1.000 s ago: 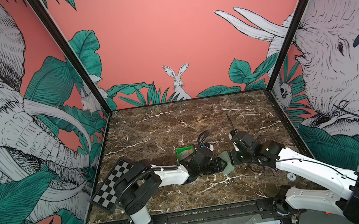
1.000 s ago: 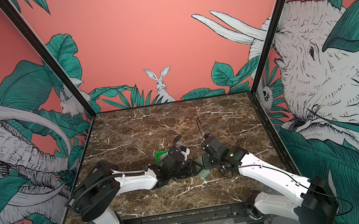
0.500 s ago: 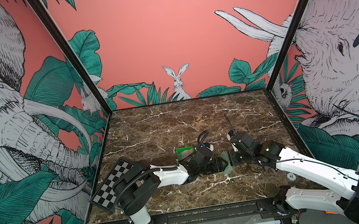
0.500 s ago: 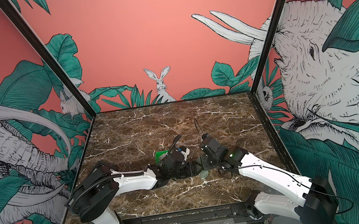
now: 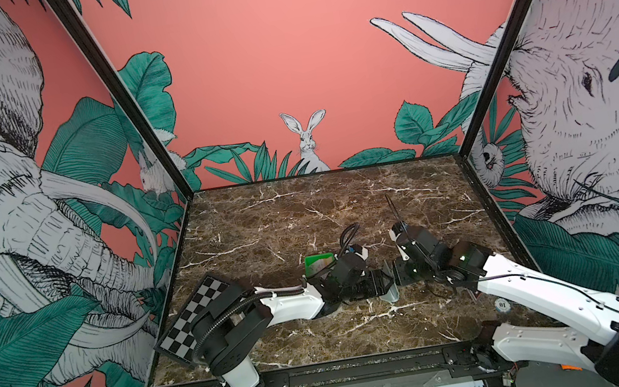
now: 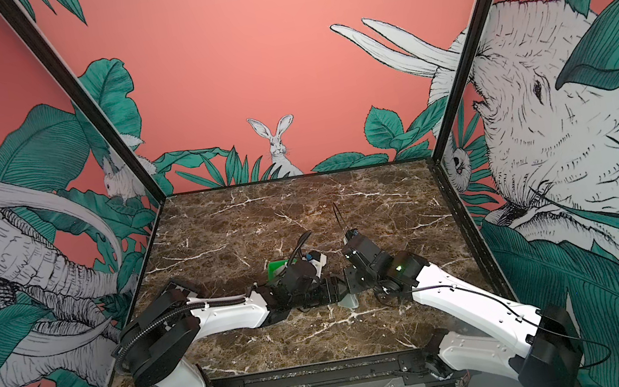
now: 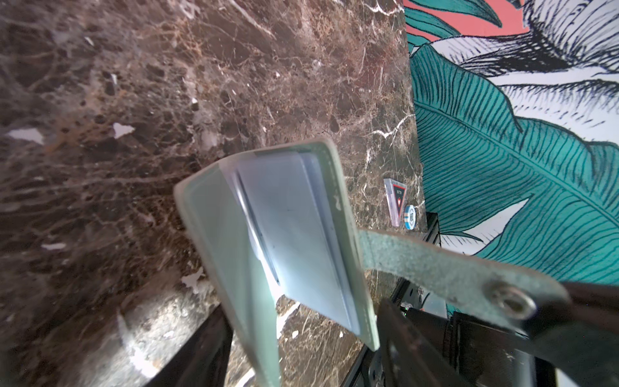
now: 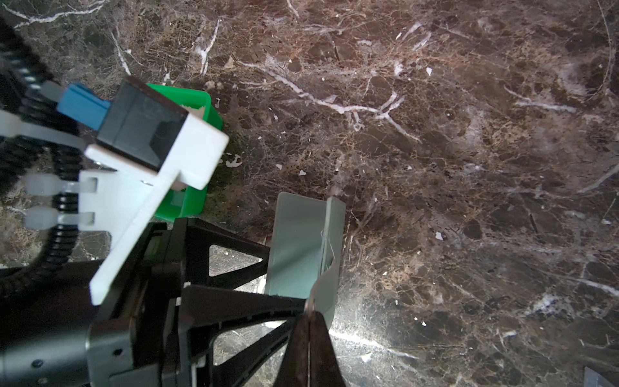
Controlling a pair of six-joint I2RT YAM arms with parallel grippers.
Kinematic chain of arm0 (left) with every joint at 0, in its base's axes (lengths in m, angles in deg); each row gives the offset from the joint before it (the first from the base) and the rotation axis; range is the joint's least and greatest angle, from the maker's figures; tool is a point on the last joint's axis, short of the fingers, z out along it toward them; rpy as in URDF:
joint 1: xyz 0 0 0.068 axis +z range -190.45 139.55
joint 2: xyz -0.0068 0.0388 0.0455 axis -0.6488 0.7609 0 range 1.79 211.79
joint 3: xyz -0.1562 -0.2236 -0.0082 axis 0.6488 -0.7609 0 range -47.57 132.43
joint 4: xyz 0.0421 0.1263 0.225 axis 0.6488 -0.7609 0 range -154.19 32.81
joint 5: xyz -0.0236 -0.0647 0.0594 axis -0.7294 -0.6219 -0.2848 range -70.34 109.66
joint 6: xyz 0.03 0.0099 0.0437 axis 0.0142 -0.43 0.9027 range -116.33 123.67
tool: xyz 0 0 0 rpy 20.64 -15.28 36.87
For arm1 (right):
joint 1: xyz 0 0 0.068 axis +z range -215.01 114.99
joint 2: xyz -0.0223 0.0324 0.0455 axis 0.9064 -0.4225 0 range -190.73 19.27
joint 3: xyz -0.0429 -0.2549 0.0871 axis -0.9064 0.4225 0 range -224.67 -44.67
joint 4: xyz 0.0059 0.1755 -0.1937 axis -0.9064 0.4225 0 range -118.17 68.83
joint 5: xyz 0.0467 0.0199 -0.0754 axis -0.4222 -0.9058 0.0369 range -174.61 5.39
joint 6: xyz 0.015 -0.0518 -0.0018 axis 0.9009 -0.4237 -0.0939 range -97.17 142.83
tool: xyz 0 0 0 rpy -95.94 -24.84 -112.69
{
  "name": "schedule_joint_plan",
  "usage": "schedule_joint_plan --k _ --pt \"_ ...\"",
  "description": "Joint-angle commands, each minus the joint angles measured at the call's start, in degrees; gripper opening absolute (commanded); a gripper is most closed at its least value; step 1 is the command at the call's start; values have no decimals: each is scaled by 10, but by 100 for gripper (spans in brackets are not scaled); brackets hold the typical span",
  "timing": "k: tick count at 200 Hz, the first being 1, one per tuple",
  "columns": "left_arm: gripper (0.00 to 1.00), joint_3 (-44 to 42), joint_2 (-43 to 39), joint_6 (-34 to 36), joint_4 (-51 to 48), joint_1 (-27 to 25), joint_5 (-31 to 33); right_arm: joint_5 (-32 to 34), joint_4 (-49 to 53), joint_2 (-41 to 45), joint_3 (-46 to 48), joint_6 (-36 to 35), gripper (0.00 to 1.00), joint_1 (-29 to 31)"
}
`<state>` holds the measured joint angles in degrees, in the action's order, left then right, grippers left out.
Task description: Put the credit cards into the card holder
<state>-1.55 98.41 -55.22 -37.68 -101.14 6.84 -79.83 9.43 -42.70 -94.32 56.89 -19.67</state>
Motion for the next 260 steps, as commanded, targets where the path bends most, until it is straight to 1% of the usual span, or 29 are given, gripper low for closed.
schedule_joint_plan --k 1,44,84,139,167,187,197,238,260 --pt "65 -6 -14 0 -11 2 6 14 2 5 -9 -1 0 3" --pt "60 -10 -14 -1 -5 2 6 24 7 3 -2 1 0 4" --pt "61 -7 -9 -3 2 3 -3 50 22 -6 14 3 0 4" --pt "61 -6 -12 0 4 3 -6 110 53 -3 47 11 0 3" --pt "59 -5 -9 -1 10 3 -9 107 39 -8 65 9 0 3" --pt "53 -7 -8 -4 15 3 -7 101 24 -16 76 11 0 2" --pt "52 -12 -7 -7 23 4 -6 100 18 -19 81 12 0 3" --pt "49 -24 3 -18 54 13 -16 96 9 -22 93 12 0 2" --pt "50 -13 9 -12 56 13 -33 89 3 -17 96 12 0 1"
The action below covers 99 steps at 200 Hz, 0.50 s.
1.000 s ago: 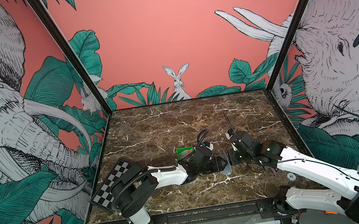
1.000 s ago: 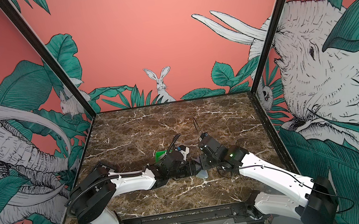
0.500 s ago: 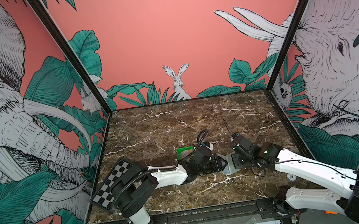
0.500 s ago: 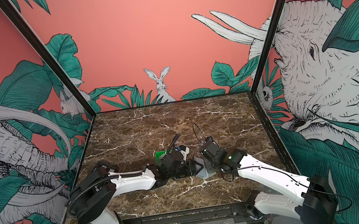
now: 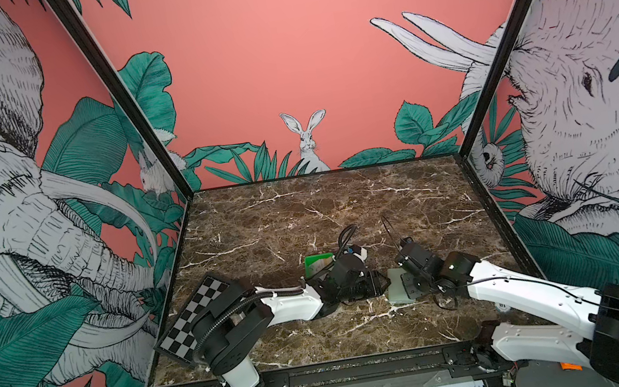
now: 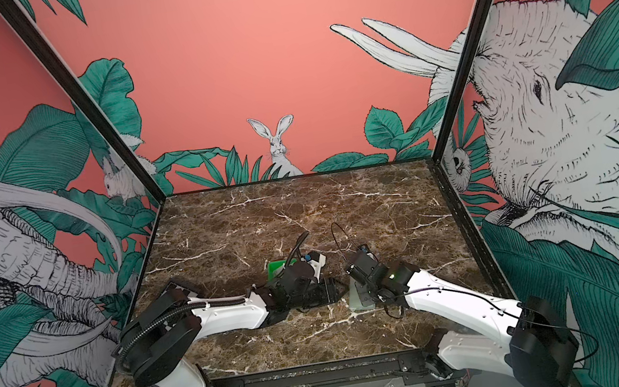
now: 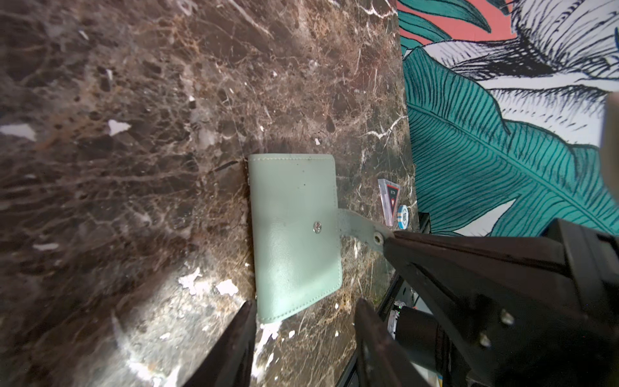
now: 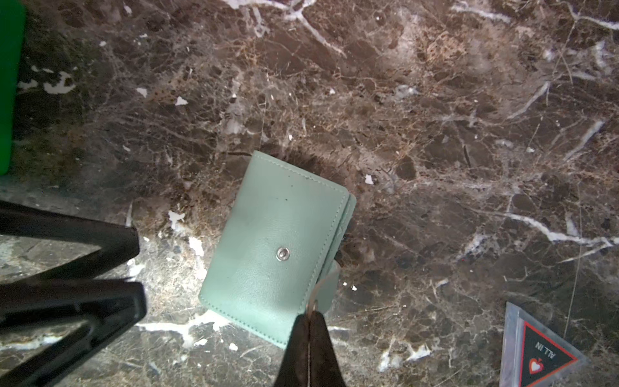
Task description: Put the credit cards into the card holder
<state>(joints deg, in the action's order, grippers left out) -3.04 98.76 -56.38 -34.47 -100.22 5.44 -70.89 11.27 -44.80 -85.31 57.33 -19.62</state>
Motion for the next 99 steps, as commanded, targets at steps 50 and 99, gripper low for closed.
schedule_joint_plan --k 50,99 --pt "55 5 12 1 27 4 -27 -10 -16 47 -15 -4 0 1" --pt "62 9 43 -22 92 4 -61 -44 -11 57 -56 -23 0 1"
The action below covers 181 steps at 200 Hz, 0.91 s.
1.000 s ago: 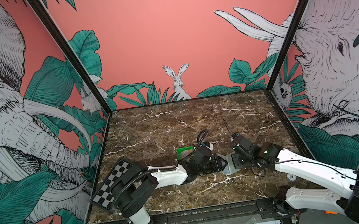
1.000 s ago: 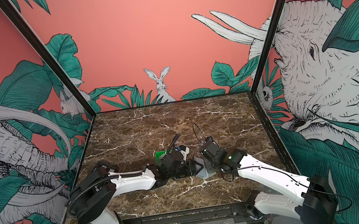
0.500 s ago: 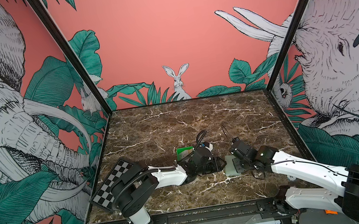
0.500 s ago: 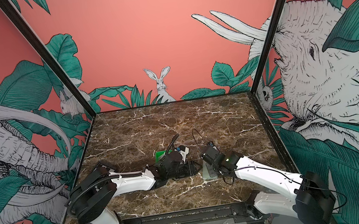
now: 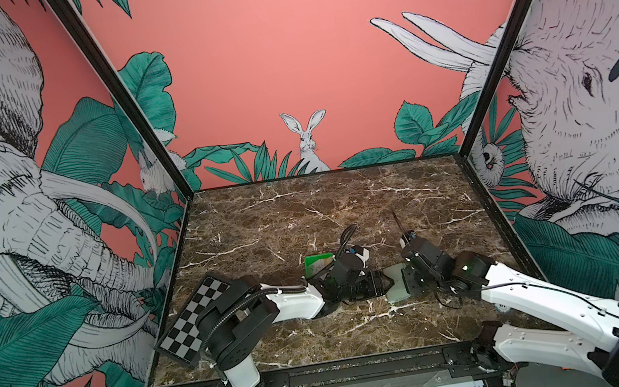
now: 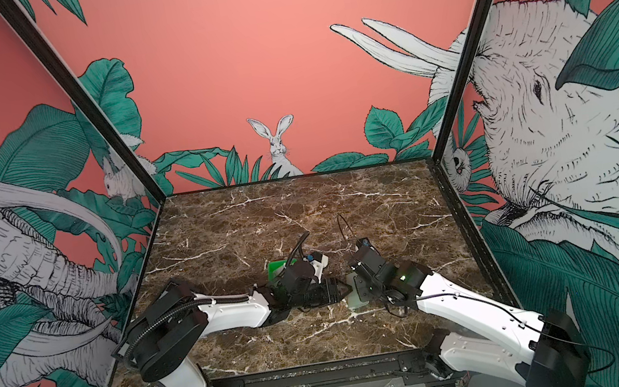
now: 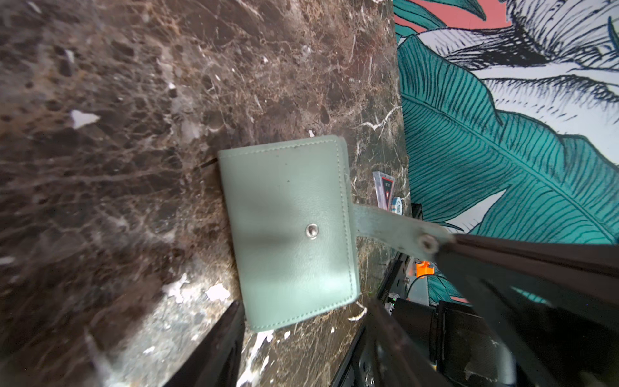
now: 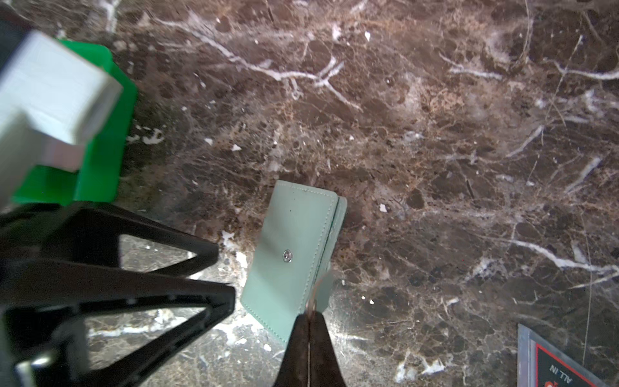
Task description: Put the credit cards into the card holder
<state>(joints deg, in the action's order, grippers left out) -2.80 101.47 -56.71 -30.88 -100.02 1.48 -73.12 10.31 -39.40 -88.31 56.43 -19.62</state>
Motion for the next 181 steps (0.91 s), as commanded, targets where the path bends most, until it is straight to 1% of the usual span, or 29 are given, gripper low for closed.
schedule_joint_plan --k 1,26,66,76,89,129,142,146,147,151,158,181 --pt "62 7 16 -20 58 2 -22 -22 -1 3 -26 -14 0 2" --pt "65 6 22 -26 67 2 -21 -31 -4 8 -36 -16 0 2" --pt "65 6 15 -20 49 2 -14 -37 -4 1 -38 -20 0 2" --pt "62 6 12 -18 39 2 -11 -36 -3 -1 -37 -17 0 2" --pt "55 7 9 -17 27 2 -6 -34 -4 -2 -34 -16 0 2" --pt "47 5 -2 -9 -1 2 8 -6 14 -5 -24 -11 0 1" --pt "40 5 -4 -6 -8 2 10 2 19 -6 -17 -10 0 2" --pt "38 5 -4 -6 -10 2 11 3 20 -6 -15 -10 2 2" --pt "38 5 -4 -6 -11 2 11 5 20 -6 -14 -9 4 2" --pt "36 5 -5 -6 -12 2 11 6 22 -6 -12 -8 8 1" --pt "35 3 -5 -6 -12 2 12 9 25 -6 -7 -5 12 2" --pt "29 2 -9 -2 -23 2 15 9 26 0 -1 2 21 2"
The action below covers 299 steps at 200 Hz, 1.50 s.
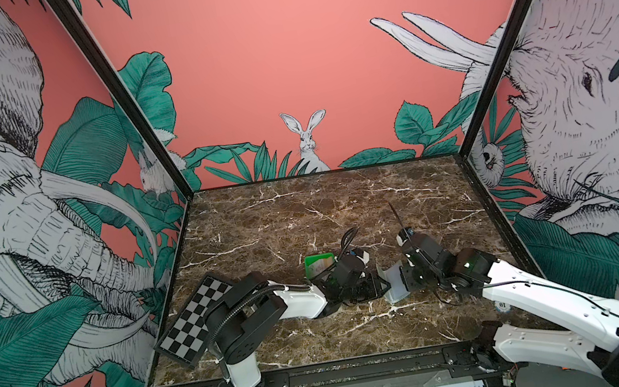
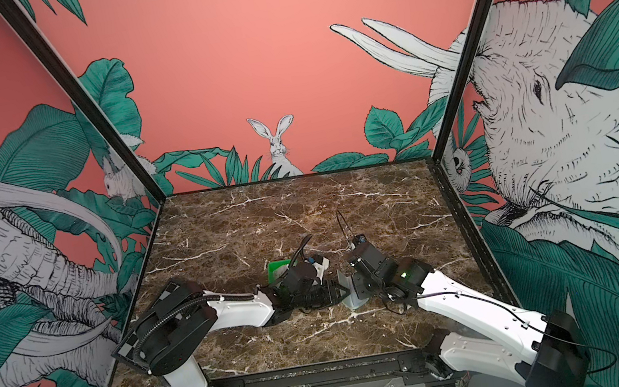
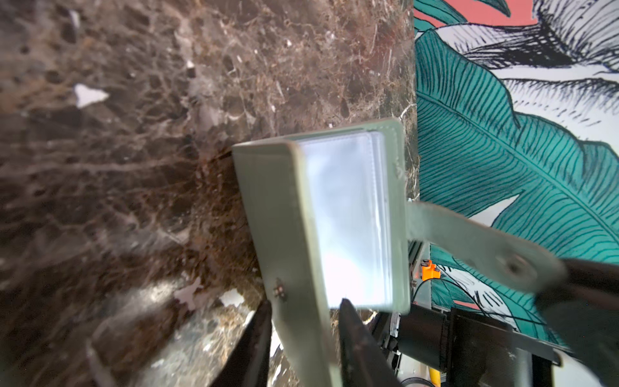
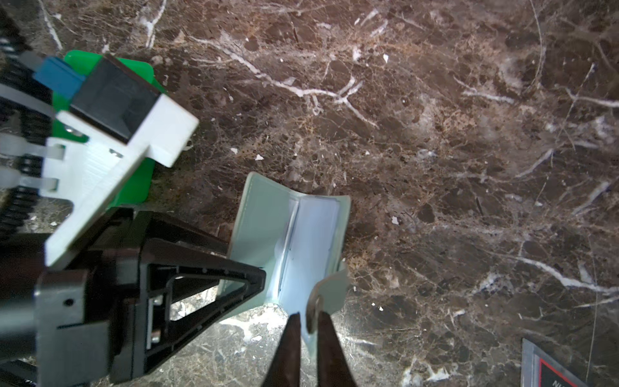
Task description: Put the credit cards into the card holder
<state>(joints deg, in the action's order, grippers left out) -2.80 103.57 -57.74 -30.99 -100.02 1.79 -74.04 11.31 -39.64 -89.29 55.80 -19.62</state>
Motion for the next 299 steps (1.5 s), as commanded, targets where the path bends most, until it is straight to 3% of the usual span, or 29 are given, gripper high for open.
schedule_joint_plan --k 1,47,97,118,143,205,275,299 --pt "28 3 -31 9 -23 2 12 18 16 3 8 9 21 2" --pt "27 -1 -48 28 -63 2 22 -10 4 28 2 15 34 1" --pt "34 -1 -67 44 -91 2 16 -101 -99 35 48 39 36 2" --pt "34 4 -77 64 -122 3 17 -112 -154 34 77 58 20 1" --pt "34 3 -96 82 -163 6 19 -125 -204 10 93 68 12 0" --pt "38 -15 -115 84 -155 7 23 -172 -301 -56 111 78 7 -1" --pt "38 -20 -183 115 -228 15 46 -195 -320 -132 102 62 4 -4" --pt "35 -29 -187 125 -210 29 33 -180 -320 -151 105 66 4 -6"
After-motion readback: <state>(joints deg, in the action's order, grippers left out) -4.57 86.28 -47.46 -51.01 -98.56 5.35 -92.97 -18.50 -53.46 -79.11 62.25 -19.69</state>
